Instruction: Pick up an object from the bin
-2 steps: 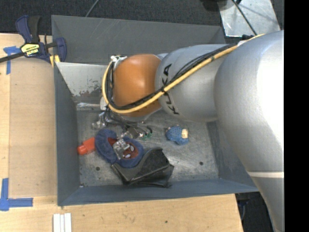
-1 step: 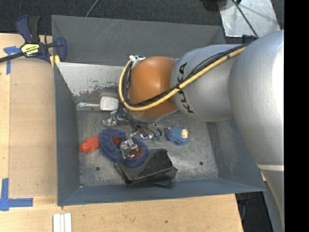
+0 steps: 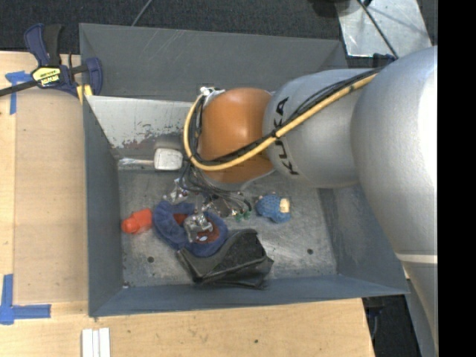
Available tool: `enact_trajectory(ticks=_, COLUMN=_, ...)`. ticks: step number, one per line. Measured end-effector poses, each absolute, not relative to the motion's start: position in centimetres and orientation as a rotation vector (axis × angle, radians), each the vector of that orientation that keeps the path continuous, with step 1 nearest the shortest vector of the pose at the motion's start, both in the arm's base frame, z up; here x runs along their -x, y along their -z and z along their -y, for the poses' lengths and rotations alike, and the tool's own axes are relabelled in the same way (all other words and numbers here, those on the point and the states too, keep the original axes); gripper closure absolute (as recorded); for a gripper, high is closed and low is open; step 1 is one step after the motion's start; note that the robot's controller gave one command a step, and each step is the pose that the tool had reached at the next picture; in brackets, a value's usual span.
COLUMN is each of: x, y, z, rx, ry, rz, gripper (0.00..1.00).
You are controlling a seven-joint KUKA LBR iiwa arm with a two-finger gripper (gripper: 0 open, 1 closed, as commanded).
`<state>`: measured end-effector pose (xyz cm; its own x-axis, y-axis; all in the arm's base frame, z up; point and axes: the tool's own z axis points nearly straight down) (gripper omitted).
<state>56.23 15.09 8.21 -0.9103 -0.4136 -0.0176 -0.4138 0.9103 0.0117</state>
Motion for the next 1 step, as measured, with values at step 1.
enact_trajectory(ticks=1, x=-54.33, y=-21.39, z=-15.57, rx=0.532, ry=-0.003, rz=-3.084, gripper=1.00)
